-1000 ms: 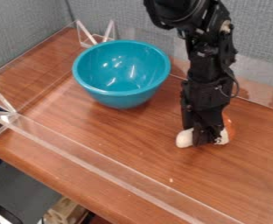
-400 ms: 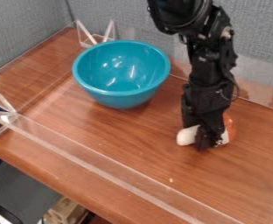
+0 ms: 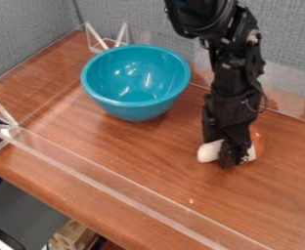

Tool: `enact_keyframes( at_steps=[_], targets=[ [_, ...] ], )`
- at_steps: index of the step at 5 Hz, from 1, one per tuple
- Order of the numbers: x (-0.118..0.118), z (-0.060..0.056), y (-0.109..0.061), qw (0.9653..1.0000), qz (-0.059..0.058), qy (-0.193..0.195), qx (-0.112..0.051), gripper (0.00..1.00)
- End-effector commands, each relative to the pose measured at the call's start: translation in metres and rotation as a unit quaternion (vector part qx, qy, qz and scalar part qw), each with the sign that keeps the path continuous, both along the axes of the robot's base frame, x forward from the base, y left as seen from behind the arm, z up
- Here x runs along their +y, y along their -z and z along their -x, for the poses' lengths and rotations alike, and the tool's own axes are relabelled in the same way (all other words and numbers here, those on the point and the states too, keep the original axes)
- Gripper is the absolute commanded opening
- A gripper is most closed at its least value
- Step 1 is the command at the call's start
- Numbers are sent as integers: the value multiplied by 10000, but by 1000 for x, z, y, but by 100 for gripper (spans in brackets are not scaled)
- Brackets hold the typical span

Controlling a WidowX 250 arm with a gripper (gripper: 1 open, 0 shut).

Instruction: Put the mushroom in the blue bowl

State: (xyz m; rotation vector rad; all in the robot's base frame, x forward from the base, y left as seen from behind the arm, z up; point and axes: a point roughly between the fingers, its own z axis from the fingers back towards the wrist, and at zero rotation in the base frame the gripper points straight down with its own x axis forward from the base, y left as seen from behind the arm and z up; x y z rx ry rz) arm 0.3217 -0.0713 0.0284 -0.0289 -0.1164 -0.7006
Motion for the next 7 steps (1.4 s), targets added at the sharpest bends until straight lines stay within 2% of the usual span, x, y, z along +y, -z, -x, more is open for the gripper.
enact_keyframes(
  at_steps=[1,3,4,5,6,7],
  targets=[
    [5,-9,-23,9994,38,-84,-330,0],
    [12,-9,-44,9989,-18,-153,-442,0],
    [20,-14,-68,9978,-98,-226,-618,0],
    [40,-26,-101,9946,-191,-508,-880,0],
    [73,-38,-127,9895,-250,-958,-1052,0],
    [112,-43,-140,9835,-319,-1400,-1097,0]
  ],
)
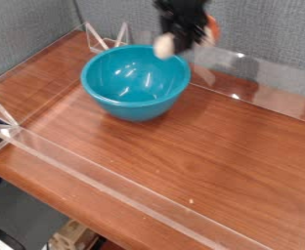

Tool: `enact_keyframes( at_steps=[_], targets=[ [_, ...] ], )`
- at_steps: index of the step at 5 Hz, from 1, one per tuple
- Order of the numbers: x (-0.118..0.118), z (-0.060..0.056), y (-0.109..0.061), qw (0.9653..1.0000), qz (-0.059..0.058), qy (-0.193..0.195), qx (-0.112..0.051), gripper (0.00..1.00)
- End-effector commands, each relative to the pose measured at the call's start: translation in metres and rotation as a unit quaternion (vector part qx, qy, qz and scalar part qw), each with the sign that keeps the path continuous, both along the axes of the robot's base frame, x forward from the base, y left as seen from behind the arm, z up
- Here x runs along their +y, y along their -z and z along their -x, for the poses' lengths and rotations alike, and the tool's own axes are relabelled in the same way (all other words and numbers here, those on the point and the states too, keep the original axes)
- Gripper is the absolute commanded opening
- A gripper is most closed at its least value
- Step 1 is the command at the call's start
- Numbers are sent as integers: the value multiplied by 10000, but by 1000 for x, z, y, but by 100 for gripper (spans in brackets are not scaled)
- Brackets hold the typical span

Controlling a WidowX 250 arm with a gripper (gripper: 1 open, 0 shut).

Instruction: Put the mushroom in the blue bowl

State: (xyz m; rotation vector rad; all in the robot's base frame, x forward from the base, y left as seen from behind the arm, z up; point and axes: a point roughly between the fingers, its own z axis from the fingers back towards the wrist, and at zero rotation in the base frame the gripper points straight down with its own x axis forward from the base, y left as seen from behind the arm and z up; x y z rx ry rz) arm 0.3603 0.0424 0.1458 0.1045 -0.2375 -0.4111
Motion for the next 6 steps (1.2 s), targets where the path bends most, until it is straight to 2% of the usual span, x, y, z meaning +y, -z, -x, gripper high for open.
enact_keyframes(
  at_steps=[1,4,6],
  targets=[
    [-2,-6,-15,9996,-40,135,-264,0],
    [1,-4,3,9997,-8,193,-114,0],
    [0,-4,9,9996,-4,258,-84,0]
  ],
)
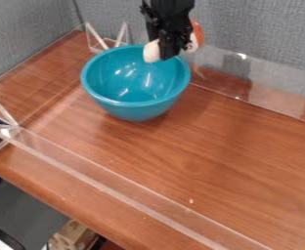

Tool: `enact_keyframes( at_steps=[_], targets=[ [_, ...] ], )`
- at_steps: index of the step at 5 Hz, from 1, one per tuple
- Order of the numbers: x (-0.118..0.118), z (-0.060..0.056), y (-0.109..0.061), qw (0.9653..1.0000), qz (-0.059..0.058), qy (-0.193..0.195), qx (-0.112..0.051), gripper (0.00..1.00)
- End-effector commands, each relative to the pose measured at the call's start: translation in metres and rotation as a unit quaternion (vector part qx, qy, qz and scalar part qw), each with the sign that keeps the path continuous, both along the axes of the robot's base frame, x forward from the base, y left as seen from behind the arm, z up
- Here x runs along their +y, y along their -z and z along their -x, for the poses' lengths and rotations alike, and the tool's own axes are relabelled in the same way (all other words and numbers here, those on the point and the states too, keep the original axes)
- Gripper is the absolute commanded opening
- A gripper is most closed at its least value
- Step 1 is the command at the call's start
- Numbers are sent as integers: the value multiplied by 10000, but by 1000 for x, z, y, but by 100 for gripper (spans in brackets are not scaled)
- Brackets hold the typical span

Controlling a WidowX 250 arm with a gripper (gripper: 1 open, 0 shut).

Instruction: Put the mushroom in the blue bowl

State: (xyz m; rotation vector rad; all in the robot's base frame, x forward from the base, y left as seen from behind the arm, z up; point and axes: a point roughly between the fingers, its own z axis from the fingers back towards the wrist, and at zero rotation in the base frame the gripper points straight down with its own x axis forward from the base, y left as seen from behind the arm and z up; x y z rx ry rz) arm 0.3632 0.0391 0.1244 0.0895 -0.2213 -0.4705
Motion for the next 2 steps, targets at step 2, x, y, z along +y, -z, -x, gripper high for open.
enact_keyframes(
  at_steps=[2],
  targets=[
    [2,-3,-9,9998,-14,36,-192,0]
  ],
)
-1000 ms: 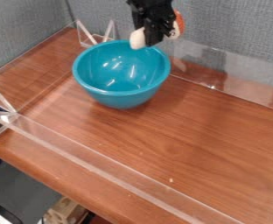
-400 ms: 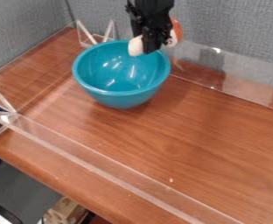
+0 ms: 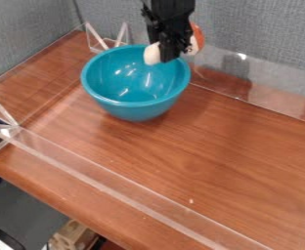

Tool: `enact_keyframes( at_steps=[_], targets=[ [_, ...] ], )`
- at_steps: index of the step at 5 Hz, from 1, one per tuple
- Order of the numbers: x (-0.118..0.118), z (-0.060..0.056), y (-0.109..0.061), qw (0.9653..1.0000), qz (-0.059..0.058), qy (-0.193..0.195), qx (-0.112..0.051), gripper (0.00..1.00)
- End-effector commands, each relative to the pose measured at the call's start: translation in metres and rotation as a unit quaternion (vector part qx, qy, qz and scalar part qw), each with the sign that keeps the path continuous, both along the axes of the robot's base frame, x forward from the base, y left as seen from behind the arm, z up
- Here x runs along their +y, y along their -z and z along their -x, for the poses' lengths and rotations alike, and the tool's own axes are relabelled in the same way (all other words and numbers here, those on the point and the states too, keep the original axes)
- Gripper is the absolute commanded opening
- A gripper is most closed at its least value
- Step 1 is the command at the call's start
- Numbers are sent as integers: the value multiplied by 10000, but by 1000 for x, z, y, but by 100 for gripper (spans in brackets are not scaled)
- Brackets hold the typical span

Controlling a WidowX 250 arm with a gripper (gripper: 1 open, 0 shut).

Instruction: Put the mushroom in the blue bowl

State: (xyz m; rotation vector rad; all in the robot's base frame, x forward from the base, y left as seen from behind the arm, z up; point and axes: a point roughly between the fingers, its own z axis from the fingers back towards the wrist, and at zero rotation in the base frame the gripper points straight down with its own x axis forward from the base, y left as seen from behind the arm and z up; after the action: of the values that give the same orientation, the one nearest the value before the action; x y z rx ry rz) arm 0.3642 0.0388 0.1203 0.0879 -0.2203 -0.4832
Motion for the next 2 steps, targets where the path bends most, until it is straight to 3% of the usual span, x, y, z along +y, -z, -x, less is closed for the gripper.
enact_keyframes(
  at_steps=[1,2],
  targets=[
    [1,-3,-12,9998,-10,17,-213,0],
    [0,-4,-12,9997,-8,55,-230,0]
  ],
)
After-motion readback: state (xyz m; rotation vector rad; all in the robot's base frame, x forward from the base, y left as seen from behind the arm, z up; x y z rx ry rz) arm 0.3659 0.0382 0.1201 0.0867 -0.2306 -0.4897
